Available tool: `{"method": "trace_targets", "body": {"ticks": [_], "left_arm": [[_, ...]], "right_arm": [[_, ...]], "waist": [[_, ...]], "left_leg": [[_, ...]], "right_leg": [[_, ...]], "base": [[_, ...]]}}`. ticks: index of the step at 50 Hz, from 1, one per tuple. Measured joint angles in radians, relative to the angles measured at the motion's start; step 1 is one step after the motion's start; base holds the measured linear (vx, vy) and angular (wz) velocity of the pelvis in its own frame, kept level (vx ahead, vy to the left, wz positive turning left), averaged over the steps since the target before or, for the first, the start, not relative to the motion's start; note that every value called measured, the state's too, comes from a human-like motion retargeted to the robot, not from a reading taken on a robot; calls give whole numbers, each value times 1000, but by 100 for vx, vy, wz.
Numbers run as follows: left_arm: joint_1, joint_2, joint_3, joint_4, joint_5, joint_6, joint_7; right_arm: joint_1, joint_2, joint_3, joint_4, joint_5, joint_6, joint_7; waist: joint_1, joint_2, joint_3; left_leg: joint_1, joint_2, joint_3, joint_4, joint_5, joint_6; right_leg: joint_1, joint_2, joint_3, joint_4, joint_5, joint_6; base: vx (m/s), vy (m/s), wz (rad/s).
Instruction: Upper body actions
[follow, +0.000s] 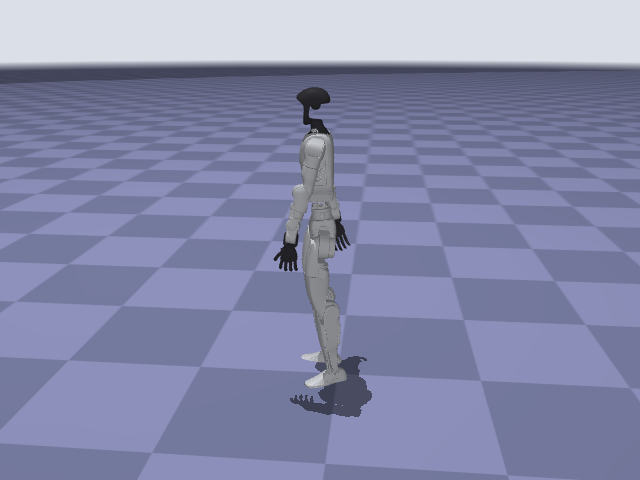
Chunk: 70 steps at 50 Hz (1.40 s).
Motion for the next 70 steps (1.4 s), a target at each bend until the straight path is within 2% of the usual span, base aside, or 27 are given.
{"method": "trace_targets", "body": {"ticks": [5, 10, 15, 18, 21, 22, 23, 24, 25, 30, 35, 40, 44, 48, 52, 57, 60, 63, 70], "left_arm": [[-205, -13, 43, -96, -107, -60, 24], [-293, -12, 47, -180, -113, -96, 18], [-235, -18, 15, -198, -66, -124, 47], [-132, -28, -19, -146, -38, -111, 50], [-4, -29, -23, -55, -6, -83, 31], [42, -24, -17, -18, 4, -71, 26], [95, -17, -13, 25, 9, -56, 23], [147, -4, 14, 69, 17, -40, 22], [200, 10, 54, 113, 27, -24, 21], [502, 58, 136, 200, 42, 88, -23], [735, 76, 238, 200, 51, 71, -24], [803, 62, 307, 200, -10, 87, 1], [721, 48, 266, 200, -103, 87, 13], [518, 39, 143, 200, -160, 49, 53], [240, 27, 51, 197, -140, 5, 54], [-43, -32, 38, 61, -114, -32, 8], [-162, -59, 31, -37, -150, -98, -7], [-247, -56, 25, -97, -131, -151, 25], [-265, -31, 3, -145, -60, -169, 89]], "right_arm": [[126, -29, -29, 8, 14, 102, -27], [164, -43, -47, 8, 123, 168, -76], [99, -20, 19, 8, 230, 163, -97], [13, 7, 100, 8, 234, 163, -74], [-111, 36, 192, 8, 210, 141, -33], [-161, 45, 220, 8, 195, 129, -15], [-219, 53, 246, 8, 169, 116, 6], [-279, 64, 282, 8, 137, 97, 22], [-340, 76, 322, 8, 103, 75, 38], [-524, 134, 336, -135, 81, -14, 124], [-631, 173, 322, -252, 163, -87, 176], [-659, 177, 321, -264, 191, -105, 186], [-580, 166, 331, -245, 135, -110, 129], [-448, 134, 303, -160, 57, -82, 49], [-281, 77, 202, -35, 2, -1, -15], [-24, 4, 97, 8, 7, 132, -64], [109, -40, 37, 8, 24, 200, -106], [203, -79, -12, 8, 91, 228, -139], [247, -89, -53, 8, 218, 214, -194]], "waist": [[-18, -18, 3], [-14, -3, 9], [4, 17, 13], [24, 27, 0], [11, 32, -6], [-42, 33, -4], [-147, 36, 2], [-58, 37, -2], [127, 38, -10], [73, 35, -9], [72, 37, -9], [70, 30, -4], [63, 19, -12], [61, 8, -23], [68, -5, -31], [63, -15, -33], [56, -7, -35], [55, 6, -36], [63, 19, -31]], "left_leg": [[-8, 3, -11, 0, 11, 0], [-12, 15, 0, 4, 12, -3], [-9, 17, -9, 4, 12, -4], [-8, 14, -26, 2, 14, -4], [-5, 2, -70, -3, 21, -1], [-8, -12, -130, -3, 30, 3], [-18, -36, -243, 0, 46, 10], [-4, -15, -153, -4, 35, 2], [23, 28, 37, -13, 9, -13], [22, 12, -25, -19, 18, -12], [18, 18, -29, -20, 18, -18], [14, 22, -30, -15, 17, -21], [9, 20, -31, -14, 18, -21], [1, 17, -34, -13, 21, -18], [-6, 13, -34, -12, 23, -14], [-13, 11, -37, -6, 20, -9], [-14, 16, -27, -2, 14, -9], [-10, 22, -1, -3, 8, -9], [2, 25, 28, -3, 0, -10]], "right_leg": [[9, -1, -20, -12, 8, 4], [5, 5, -20, -10, 11, 4], [12, 10, -25, -12, 8, 1], [17, 13, -31, -13, 2, -2], [16, 17, -67, -14, 3, -18], [21, 20, -125, -22, 8, -31], [42, 26, -234, -46, 14, -45], [34, 28, -140, -29, 3, -33], [11, 28, 55, 8, -17, -9], [20, 43, -9, -15, -11, -36], [11, 54, -2, -13, -16, -40], [9, 56, 5, -10, -20, -40], [10, 55, 2, -12, -22, -41], [12, 51, -10, -17, -21, -40], [19, 47, -31, -25, -18, -36], [23, 42, -35, -32, -14, -35], [17, 45, -22, -33, -10, -38], [6, 48, -9, -29, -5, -39], [2, 48, 3, -25, -2, -42]], "base": [[-1, -3, 9], [0, 0, 0], [0, 1, 8], [3, 2, 29], [4, 0, 91], [3, -3, 357], [1, -2, 147], [-1, -2, -281], [-1, -3, -447], [2, -3, 10], [0, 0, 0], [0, 0, 0], [0, 0, 0], [0, 0, 0], [0, 0, 0], [1, 0, -15], [0, 3, -38], [-1, 5, -44], [-2, 2, -18]]}}
